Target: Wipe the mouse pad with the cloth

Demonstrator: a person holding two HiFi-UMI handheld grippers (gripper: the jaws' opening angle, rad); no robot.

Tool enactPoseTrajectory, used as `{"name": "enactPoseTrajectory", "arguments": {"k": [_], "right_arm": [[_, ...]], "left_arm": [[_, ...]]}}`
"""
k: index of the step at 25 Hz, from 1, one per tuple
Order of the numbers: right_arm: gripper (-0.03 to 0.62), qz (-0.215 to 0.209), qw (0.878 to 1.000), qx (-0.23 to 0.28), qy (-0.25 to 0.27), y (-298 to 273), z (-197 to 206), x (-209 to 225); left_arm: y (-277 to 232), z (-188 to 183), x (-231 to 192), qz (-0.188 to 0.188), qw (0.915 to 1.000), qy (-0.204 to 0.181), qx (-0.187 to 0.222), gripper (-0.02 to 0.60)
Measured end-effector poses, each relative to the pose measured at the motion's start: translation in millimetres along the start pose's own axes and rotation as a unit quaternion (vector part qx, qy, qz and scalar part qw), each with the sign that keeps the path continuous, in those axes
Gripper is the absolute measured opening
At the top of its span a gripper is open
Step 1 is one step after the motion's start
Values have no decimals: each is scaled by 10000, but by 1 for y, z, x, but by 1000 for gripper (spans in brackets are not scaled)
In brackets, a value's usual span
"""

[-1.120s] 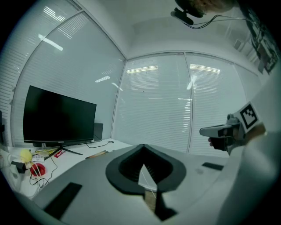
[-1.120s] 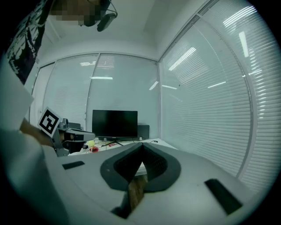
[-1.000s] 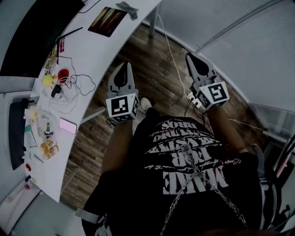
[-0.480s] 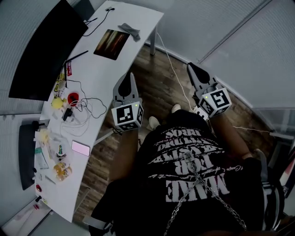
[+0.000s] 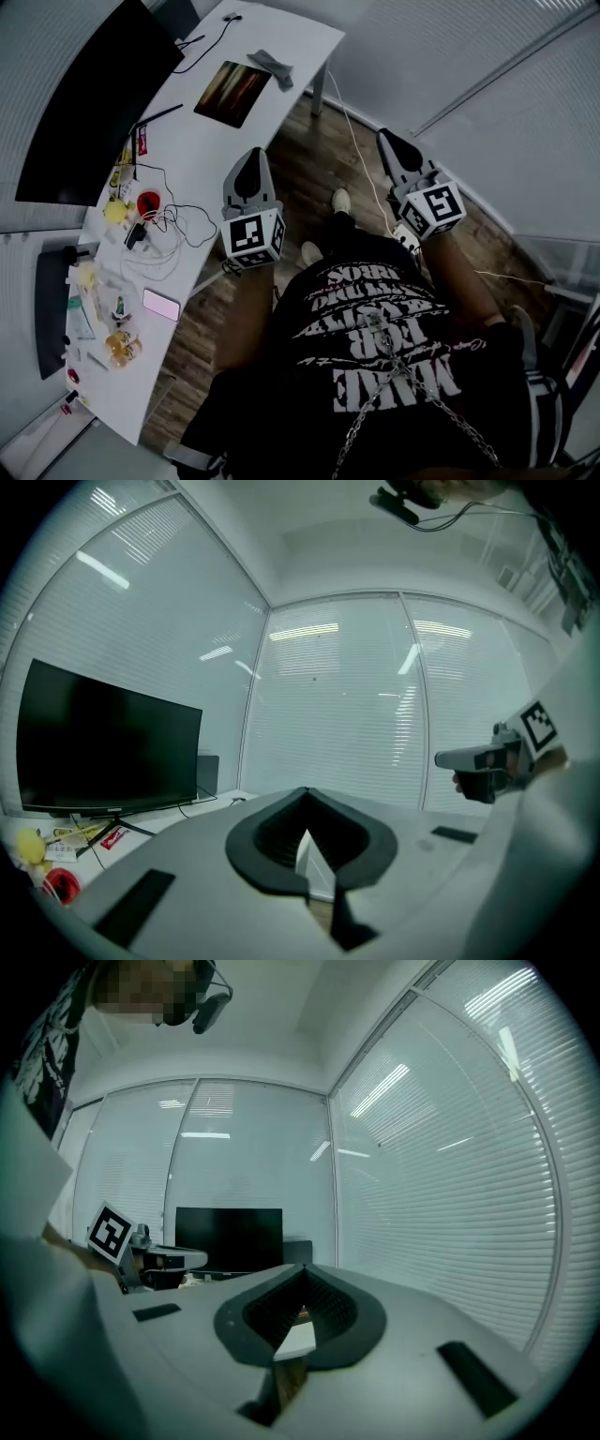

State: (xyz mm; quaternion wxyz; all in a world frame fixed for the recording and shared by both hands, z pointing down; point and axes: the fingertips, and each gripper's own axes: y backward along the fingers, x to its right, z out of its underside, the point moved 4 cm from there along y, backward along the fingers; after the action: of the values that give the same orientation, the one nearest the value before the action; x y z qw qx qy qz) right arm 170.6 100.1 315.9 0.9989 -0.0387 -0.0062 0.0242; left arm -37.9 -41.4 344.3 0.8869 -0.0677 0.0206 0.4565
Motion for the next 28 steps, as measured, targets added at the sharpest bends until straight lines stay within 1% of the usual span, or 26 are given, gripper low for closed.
{"name": "enactPoseTrajectory", "arguments": {"k": [4, 6, 8, 12, 15, 20, 23, 24, 26, 27, 28], "right_arm": [[-6, -212, 9995, -29, 220, -27, -3, 8], [-6, -246, 9994, -167, 170, -41, 8, 15], [-6, -262, 9992, -292, 42, -52, 15, 24], [-6, -236, 9994, -201, 180, -67, 15, 47], [-6, -321, 9989, -260, 209, -85, 13, 64], [-6, -429, 9984, -297, 221, -116, 9, 105], [-6, -602, 9977, -214, 205, -139, 1, 130], [-6, -681, 9973, -229, 155, -146, 1, 137], [-6, -816, 9962, -308, 8, -162, 5, 152], [-6, -902, 9954, -334, -39, -169, 5, 156], [-6, -1011, 9943, -339, -49, -176, 4, 157]], "left_arm": [[-24, 0, -10, -73, 9999, -34, -65, 6], [-35, 7, -15, -138, 9998, -35, -134, 6], [-46, 15, -19, -225, 9995, 52, -213, 6], [-71, 29, -22, -394, 9985, 273, -271, 6], [-96, 33, -24, -473, 9978, 390, -267, 6], [-136, 29, -29, -666, 9964, 449, -253, 6], [-156, 11, -34, -825, 9940, 723, -29, 6], [-161, 2, -33, -896, 9938, 650, 49, 6], [-175, -12, -31, -1042, 9941, 284, 96, 6], [-181, -15, -31, -1125, 9934, 192, 78, 6], [-185, -15, -33, -1225, 9923, 199, 48, 6]]}}
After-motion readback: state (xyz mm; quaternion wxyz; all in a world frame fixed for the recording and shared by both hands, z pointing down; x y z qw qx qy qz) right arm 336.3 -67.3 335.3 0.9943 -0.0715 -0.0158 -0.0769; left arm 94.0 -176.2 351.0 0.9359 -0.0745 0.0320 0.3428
